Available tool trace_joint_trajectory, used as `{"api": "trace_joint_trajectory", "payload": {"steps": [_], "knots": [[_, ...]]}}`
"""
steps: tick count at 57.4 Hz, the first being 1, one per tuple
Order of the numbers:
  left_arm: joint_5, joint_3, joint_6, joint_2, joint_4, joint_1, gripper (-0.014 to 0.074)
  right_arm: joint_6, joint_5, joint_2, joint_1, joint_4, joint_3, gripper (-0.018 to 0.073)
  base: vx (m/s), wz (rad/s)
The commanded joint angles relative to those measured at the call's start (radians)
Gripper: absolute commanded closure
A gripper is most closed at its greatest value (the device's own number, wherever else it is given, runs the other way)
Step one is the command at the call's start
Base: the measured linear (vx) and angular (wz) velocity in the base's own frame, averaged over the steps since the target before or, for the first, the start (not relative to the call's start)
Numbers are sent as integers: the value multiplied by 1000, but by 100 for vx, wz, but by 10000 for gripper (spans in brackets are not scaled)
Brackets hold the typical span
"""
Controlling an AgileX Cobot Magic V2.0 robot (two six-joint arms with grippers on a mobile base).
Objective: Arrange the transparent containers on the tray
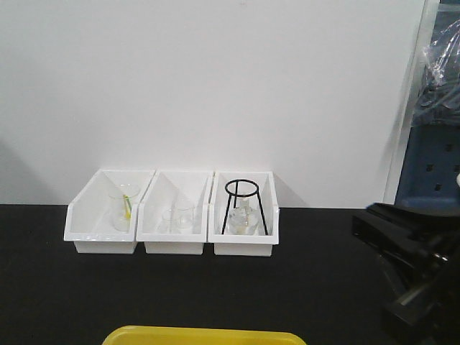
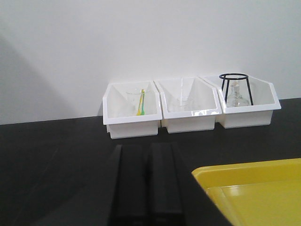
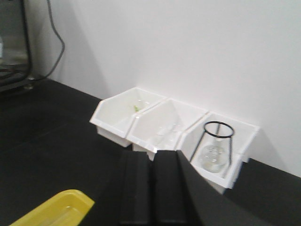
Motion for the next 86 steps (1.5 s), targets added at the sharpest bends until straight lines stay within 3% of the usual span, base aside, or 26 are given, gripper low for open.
{"api": "trace_joint_trajectory", "payload": {"steps": [1, 8, 12, 19, 25, 35, 39, 86], "knots": [[-73, 33, -1, -3, -5, -1, 603, 205, -185, -103, -14, -225, 78, 572, 0, 0], [-73, 33, -1, -3, -5, -1, 603, 476, -274, -273, -106, -498, 264, 572, 0, 0], [-73, 33, -1, -3, -5, -1, 603, 638, -239, -401, -233, -642, 388, 572, 0, 0], [-73, 33, -1, -3, -5, -1, 603, 749, -156, -560, -381, -778, 526, 572, 0, 0], [-73, 33, -1, -3, -5, -1, 603, 799, -111, -686, -444, -839, 636, 572, 0, 0], [-73, 33, -1, -1, -5, -1, 603, 804, -137, -864, -453, -873, 817, 572, 0, 0], [-73, 33, -1, -4, -5, -1, 603, 808, -62, -844, -452, -863, 807, 572, 0, 0], [-73, 33, -1, -1, -5, -1, 603, 805, -60, -843, -453, -861, 808, 571, 0, 0]]}}
